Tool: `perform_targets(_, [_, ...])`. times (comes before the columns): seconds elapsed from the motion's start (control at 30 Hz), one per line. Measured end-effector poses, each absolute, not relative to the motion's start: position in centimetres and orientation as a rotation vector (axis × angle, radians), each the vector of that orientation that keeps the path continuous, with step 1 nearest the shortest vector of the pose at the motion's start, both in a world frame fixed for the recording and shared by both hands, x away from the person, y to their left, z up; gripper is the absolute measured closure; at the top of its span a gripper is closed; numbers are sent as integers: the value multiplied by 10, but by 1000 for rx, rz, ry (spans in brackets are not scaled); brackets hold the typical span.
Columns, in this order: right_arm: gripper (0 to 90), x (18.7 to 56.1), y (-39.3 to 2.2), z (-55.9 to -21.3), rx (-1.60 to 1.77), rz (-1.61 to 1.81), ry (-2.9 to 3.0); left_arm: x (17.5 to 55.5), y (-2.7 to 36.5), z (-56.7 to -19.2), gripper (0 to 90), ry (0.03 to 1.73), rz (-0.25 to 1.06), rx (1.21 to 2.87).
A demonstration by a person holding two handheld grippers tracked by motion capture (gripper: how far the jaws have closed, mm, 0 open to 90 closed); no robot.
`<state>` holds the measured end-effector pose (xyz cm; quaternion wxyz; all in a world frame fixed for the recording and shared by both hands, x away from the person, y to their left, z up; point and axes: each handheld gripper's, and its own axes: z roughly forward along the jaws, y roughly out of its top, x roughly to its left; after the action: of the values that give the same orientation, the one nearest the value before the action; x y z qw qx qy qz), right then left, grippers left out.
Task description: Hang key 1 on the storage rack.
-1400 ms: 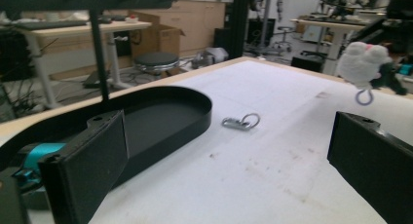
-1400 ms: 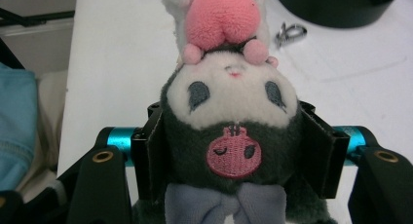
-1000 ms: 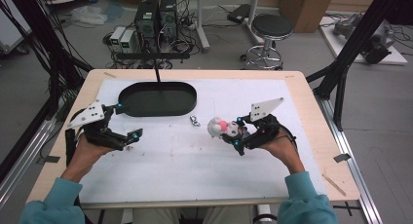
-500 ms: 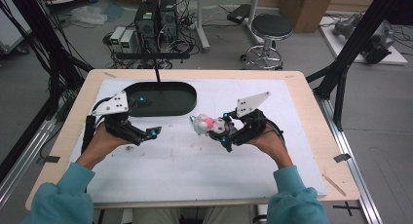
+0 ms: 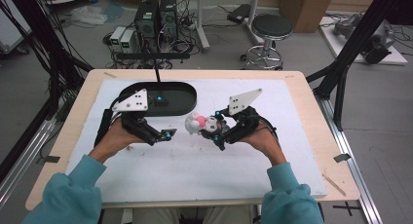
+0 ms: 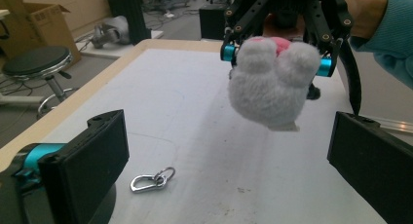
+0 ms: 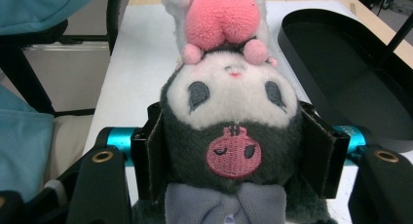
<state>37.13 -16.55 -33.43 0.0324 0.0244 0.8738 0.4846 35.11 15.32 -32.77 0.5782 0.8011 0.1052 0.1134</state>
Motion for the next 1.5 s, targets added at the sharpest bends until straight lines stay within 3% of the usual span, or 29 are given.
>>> perform_targets(0.6, [372, 371, -161, -330, 43, 1506, 2691, 355, 116, -327, 28, 166, 182, 1940])
perform_targets(0.63, [372, 371, -160, -330, 45, 1500, 2700, 356, 115, -327, 128, 159, 173, 1943])
perform_targets(0.67, [372, 371, -159, -331, 37, 1503, 2696, 356, 115, -327, 174, 146, 169, 1946])
perform_targets(0.93, [371, 371, -158, -332, 30, 1493, 2711, 358, 113, -330, 243, 128, 141, 1964])
perform_targets(1.5, [369, 373, -154, -335, 26, 1468, 2742, 358, 110, -332, 504, 75, 138, 1997])
